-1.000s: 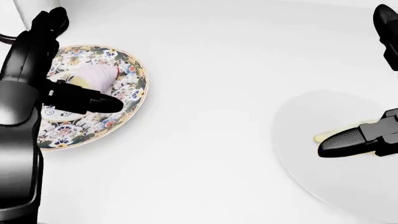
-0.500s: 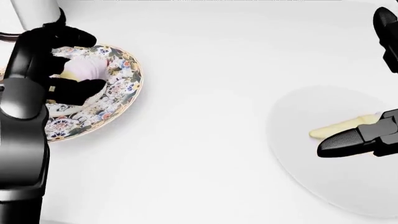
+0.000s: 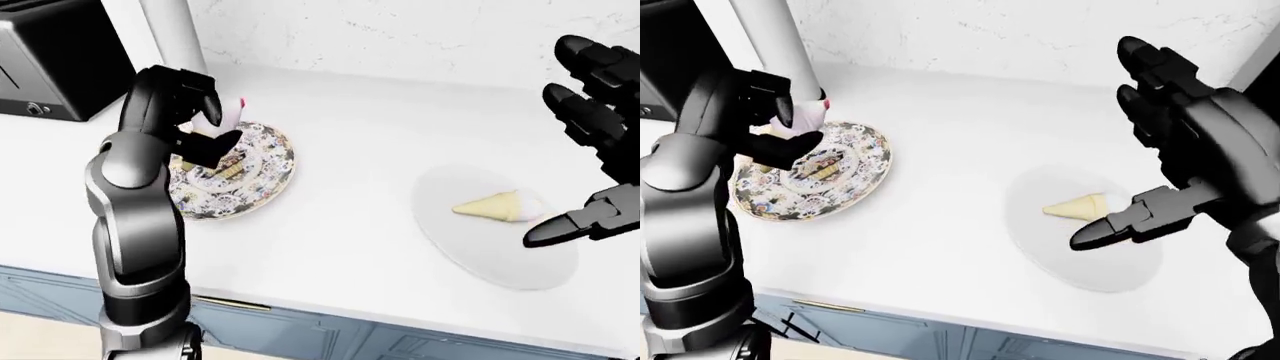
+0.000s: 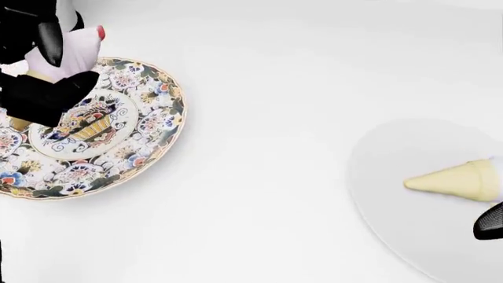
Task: Move the dessert items from the plate to the tray.
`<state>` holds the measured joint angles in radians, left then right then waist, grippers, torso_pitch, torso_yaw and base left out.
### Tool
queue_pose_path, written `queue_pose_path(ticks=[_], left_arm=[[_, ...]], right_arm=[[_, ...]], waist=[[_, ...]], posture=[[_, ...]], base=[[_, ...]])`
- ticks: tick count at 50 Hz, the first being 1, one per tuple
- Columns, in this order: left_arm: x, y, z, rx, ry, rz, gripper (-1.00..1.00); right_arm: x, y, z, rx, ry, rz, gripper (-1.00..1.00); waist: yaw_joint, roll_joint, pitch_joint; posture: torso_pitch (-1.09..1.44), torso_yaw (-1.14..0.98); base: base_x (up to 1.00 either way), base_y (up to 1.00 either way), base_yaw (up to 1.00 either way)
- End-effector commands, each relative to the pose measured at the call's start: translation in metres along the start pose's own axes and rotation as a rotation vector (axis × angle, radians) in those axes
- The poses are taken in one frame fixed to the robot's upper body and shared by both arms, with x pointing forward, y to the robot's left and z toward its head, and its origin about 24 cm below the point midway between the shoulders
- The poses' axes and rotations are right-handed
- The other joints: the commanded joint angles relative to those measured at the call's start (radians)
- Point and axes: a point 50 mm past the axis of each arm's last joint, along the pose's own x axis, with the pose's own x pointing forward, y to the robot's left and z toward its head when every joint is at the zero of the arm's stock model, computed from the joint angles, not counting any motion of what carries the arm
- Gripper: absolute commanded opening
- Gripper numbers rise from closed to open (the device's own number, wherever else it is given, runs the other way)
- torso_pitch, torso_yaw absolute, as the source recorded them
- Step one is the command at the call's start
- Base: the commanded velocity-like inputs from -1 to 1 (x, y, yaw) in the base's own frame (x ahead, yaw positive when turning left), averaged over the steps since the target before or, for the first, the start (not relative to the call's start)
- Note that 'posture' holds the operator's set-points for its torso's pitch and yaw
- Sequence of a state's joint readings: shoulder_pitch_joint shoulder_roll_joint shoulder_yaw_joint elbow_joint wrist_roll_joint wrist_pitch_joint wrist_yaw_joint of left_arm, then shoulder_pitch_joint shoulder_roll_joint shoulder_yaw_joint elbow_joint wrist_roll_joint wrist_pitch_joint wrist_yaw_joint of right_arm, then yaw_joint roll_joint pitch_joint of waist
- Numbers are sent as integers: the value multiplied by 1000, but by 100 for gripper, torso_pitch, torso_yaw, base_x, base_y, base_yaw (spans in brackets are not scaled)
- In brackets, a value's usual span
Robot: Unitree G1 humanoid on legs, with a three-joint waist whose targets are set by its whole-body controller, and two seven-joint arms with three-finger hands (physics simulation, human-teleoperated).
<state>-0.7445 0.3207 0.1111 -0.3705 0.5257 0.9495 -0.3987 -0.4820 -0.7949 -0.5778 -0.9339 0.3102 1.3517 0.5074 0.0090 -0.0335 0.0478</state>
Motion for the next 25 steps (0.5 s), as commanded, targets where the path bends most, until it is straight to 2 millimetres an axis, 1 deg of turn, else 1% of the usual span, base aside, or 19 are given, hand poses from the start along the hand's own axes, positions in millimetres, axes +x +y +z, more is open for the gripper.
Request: queue_pose_path(ticks=[1, 5, 8, 14, 18, 23, 25], left_arm=[[-8, 6, 16, 6, -67, 7, -100], [-18, 6, 20, 10, -91, -1, -100], [-23, 5, 23, 7, -103, -6, -100], [-29, 1, 23, 3, -110, -21, -100], [-30, 0, 24, 1, -116, -24, -100], [-32, -1, 24, 0, -118, -30, -100], [-32, -4, 23, 2, -119, -33, -100]], right_arm=[[-6, -7, 11, -70, -19, -4, 100], [-8, -14, 14, -147, 19, 6, 100], [-4, -18, 9, -234, 74, 22, 100], [3, -20, 9, -354, 133, 39, 100], [10, -18, 7, -399, 154, 49, 100], [18, -13, -4, -415, 173, 56, 100], [23, -17, -2, -424, 146, 8, 100]], waist=[[0, -3, -21], [-1, -6, -15], [-1, -9, -10], [-3, -11, -13], [-3, -9, -13], [-5, -6, -16], [-4, -4, -16]], posture=[[0, 0], [0, 0], [0, 0], [0, 0], [0, 0], [0, 0], [0, 0]], base=[[0, 0, 0], [0, 0, 0], [0, 0, 0], [0, 0, 0], [0, 0, 0], [0, 0, 0], [0, 0, 0]])
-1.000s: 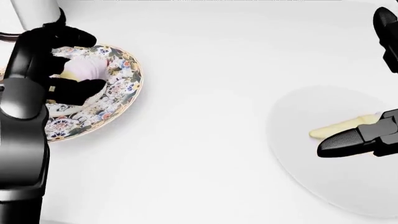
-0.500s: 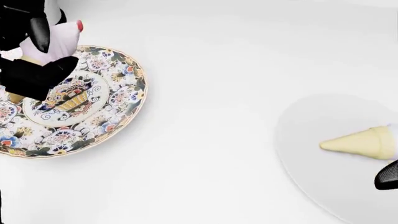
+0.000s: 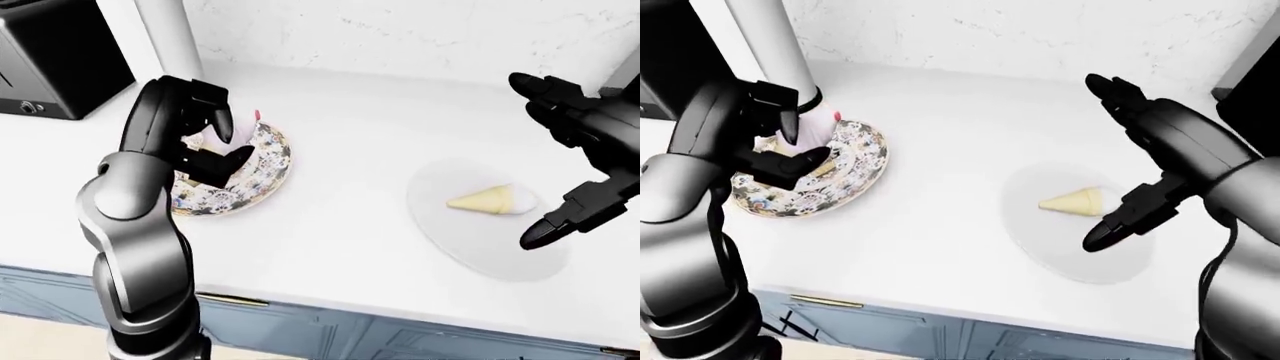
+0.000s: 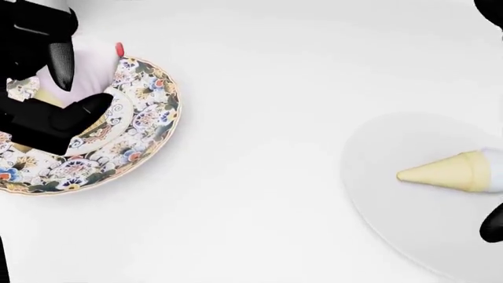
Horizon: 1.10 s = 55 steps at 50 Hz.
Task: Move the dessert items from the plate to the tray.
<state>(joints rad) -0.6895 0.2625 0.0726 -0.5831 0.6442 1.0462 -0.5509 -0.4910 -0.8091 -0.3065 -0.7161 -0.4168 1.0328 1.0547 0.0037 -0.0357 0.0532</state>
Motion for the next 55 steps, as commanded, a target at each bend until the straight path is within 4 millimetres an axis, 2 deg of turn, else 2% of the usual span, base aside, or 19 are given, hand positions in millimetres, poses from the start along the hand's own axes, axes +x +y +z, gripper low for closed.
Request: queue_pose_path(ticks=[1, 6, 8, 18, 23, 33, 35, 37, 42, 43, 46, 53, 55], left_arm=[[-3, 5, 13, 19, -71, 32, -100], [-2, 3, 14, 22, -74, 31, -100], [-2, 3, 14, 24, -76, 30, -100], [-4, 0, 12, 32, -74, 22, -100], [-7, -2, 13, 31, -78, 17, -100], [-8, -4, 11, 34, -80, 10, -100], [-7, -4, 9, 33, -79, 8, -100], [-8, -4, 9, 34, -78, 9, -100], [-7, -5, 8, 32, -74, 4, -100], [-8, -5, 5, 30, -69, 2, -100], [-8, -5, 6, 27, -70, 0, -100], [-9, -5, 5, 27, -73, 3, -100], [-10, -5, 5, 28, -74, 2, -100]], right_arm=[[-6, -14, 6, -66, -13, -120, 100], [3, -2, -2, -125, 36, -81, 100], [8, 1, -4, -143, 47, -67, 90], [19, 9, -13, -179, 76, -48, 66], [23, 13, -16, -200, 87, -39, 66], [32, 24, -35, -205, 120, -25, 64], [31, 25, -37, -206, 123, -24, 58], [32, 25, -38, -208, 126, -24, 44], [34, 27, -40, -218, 133, -20, 39], [35, 32, -42, -267, 139, -17, 21], [35, 33, -42, -272, 137, -16, 6], [35, 37, -46, -312, 143, -22, -2], [35, 38, -47, -320, 143, -24, -12]], waist=[[0, 0, -23], [2, 5, -26], [0, 6, -28], [-3, 14, -33], [-5, 15, -36], [-4, 13, -40], [-4, 13, -40], [-4, 13, -40], [-5, 13, -40], [-5, 12, -40], [-5, 13, -40], [-4, 9, -41], [-3, 10, -42]], posture=[[0, 0], [0, 0], [0, 0], [0, 0], [0, 0], [0, 0], [0, 0], [0, 0], [0, 0], [0, 0], [0, 0], [0, 0], [0, 0]], base=[[0, 0, 0], [0, 0, 0], [0, 0, 0], [0, 0, 0], [0, 0, 0], [0, 0, 0], [0, 0, 0], [0, 0, 0], [0, 0, 0], [0, 0, 0], [0, 0, 0], [0, 0, 0], [0, 0, 0]])
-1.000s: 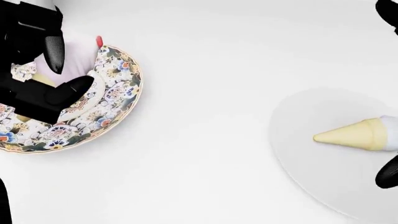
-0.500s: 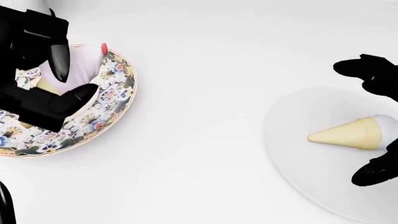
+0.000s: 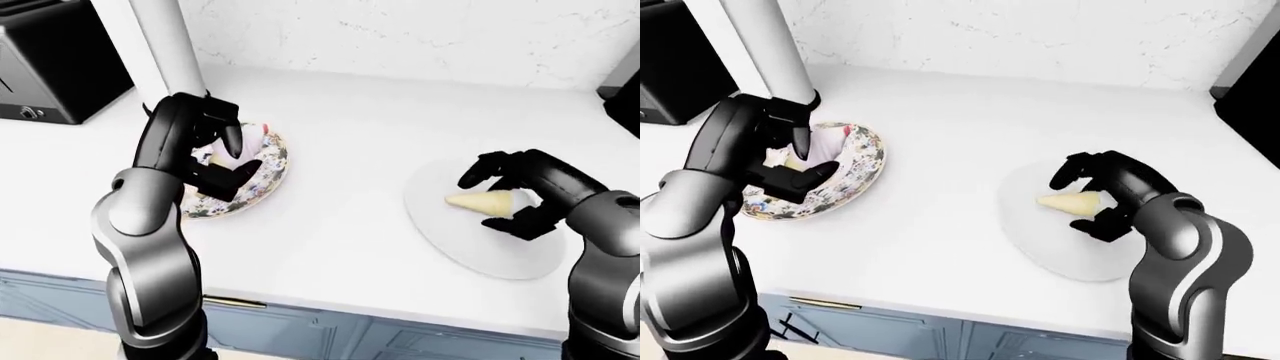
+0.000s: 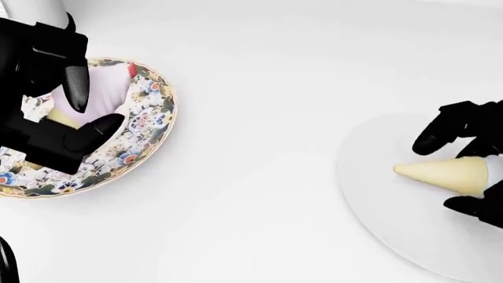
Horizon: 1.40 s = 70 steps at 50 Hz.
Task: Move the dessert items from the plate to the tray.
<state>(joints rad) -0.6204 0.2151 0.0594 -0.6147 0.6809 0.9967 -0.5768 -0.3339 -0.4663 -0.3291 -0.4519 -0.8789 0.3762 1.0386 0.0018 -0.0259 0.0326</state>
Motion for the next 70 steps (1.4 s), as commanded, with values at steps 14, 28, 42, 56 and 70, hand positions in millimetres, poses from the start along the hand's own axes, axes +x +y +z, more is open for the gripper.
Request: queue_pose_path(ticks=[14, 28, 42, 56, 70], left_arm=[[-7, 12, 22, 19, -86, 41, -100], [-18, 26, 44, 30, -131, 38, -100], [-35, 37, 51, 15, -152, 34, -100], [-36, 44, 53, 13, -154, 43, -100], [-36, 53, 54, 9, -156, 58, -100]], right_arm=[[-23, -48, 25, -73, -64, -132, -97], [-53, -87, 47, -70, -105, -231, -100], [-58, -94, 68, -74, -121, -231, -100], [-56, -96, 82, -91, -146, -233, -100], [-54, -92, 87, -105, -159, -228, -100]], waist=[[-1, 3, -17], [4, -34, -27], [30, 14, -2], [-32, -69, -2], [4, 76, 6]], posture=[[0, 0], [0, 0], [0, 0], [0, 0], [0, 0]], base=[[0, 0, 0], [-7, 10, 0], [-46, 76, 0], [-17, 92, 0], [0, 97, 0]])
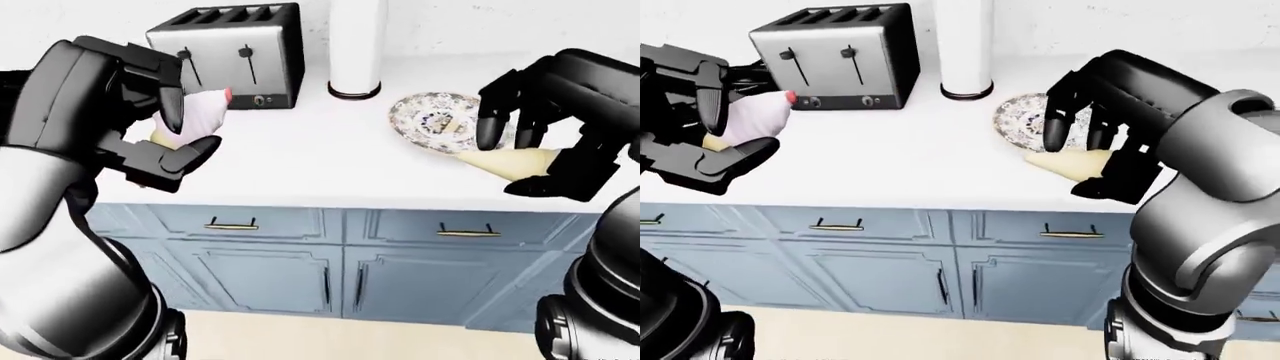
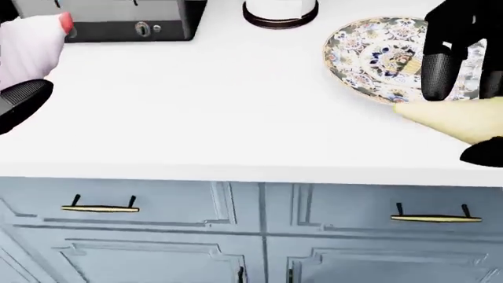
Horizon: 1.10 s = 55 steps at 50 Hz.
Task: Move the dessert items from the plate to the tray.
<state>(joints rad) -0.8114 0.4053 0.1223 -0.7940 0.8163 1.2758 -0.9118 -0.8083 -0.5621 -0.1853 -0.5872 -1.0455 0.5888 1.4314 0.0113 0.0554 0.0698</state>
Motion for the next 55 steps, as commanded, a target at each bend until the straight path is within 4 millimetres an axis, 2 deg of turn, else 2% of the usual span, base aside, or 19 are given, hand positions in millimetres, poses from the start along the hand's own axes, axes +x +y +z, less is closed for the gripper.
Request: queue_pose_path(ticks=[1, 6, 8, 9, 12, 14, 17, 18, 19, 28, 30, 31, 34, 36, 39, 40, 49, 52, 55], left_arm=[[-3, 2, 13, 26, -75, 19, -100], [-4, -3, 13, 22, -83, -1, -100], [-3, -5, 10, 20, -77, -1, -100], [-3, -5, 9, 18, -77, -5, -100], [-4, -6, 10, 18, -78, -7, -100], [-5, -6, 10, 16, -79, -8, -100], [-6, -6, 11, 18, -83, -10, -100], [-6, -6, 11, 19, -84, -10, -100], [-6, -5, 11, 18, -84, -9, -100], [-4, 0, 12, 21, -109, 20, -100], [-4, 0, 11, 24, -104, 17, -100], [-5, -1, 10, 25, -103, 16, -100], [-5, -3, 9, 20, -93, 10, -100], [-3, -4, 7, 19, -91, 12, -100], [-3, -3, 8, 21, -92, 16, -100], [-3, -2, 8, 20, -92, 16, -100], [-5, -2, 8, 15, -92, 13, -100], [-5, -3, 7, 15, -90, 10, -100], [-6, -2, 9, 14, -92, 10, -100]], right_arm=[[-13, -18, 2, -13, 5, -131, -100], [-11, -16, 2, -16, 1, -131, -100], [-11, -14, 3, -21, -1, -125, -100], [-10, -13, 2, -24, -1, -122, -100], [-10, -14, 3, -26, -2, -124, -100], [-10, -14, 4, -27, -5, -125, -100], [-11, -14, 5, -30, -9, -126, -100], [-11, -14, 5, -29, -9, -126, -100], [-11, -15, 5, -28, -11, -128, -100], [-11, -12, 8, -38, -20, -122, -100], [-11, -12, 9, -39, -33, -125, -100], [-11, -12, 10, -38, -42, -126, -100], [-11, -13, 11, -29, -57, -136, -99], [-10, -16, 12, -29, -63, -146, -99], [-11, -19, 17, -26, -94, -166, -98], [-11, -19, 19, -22, -111, -163, -99], [-10, -21, 26, -38, -158, -184, -99], [-9, -19, 26, -39, -159, -181, -99], [-10, -21, 27, -43, -160, -184, -99]], waist=[[-8, -17, -29], [-10, -69, -3], [-30, -139, -35], [-28, -98, -11], [-26, -123, -50], [-25, -106, -36], [-29, -30, -26], [-27, 35, -48], [-25, 31, -49], [-13, -63, -8], [-29, -127, -36], [-35, -99, -15], [-26, -117, -52], [-22, -101, -40], [-24, -26, -29], [-19, 44, -51], [-6, -47, -4], [-23, -114, -31], [-24, -108, -43]], posture=[[0, 0], [0, 0], [0, 0], [0, 0], [0, 0], [0, 0], [0, 0], [0, 0], [0, 0], [0, 0], [0, 0], [0, 0], [0, 0], [0, 0], [0, 0], [0, 0], [0, 0], [0, 0], [0, 0]], base=[[0, 97, 0], [0, 98, 0], [0, 97, 0], [0, 98, 0], [0, 97, 0], [0, 98, 0], [0, 97, 0], [0, 98, 0], [0, 97, 0], [0, 97, 0], [0, 99, 0], [0, 99, 0], [0, 99, 0], [0, 99, 0], [0, 100, 0], [0, 99, 0], [0, 99, 0], [0, 99, 0], [0, 99, 0]])
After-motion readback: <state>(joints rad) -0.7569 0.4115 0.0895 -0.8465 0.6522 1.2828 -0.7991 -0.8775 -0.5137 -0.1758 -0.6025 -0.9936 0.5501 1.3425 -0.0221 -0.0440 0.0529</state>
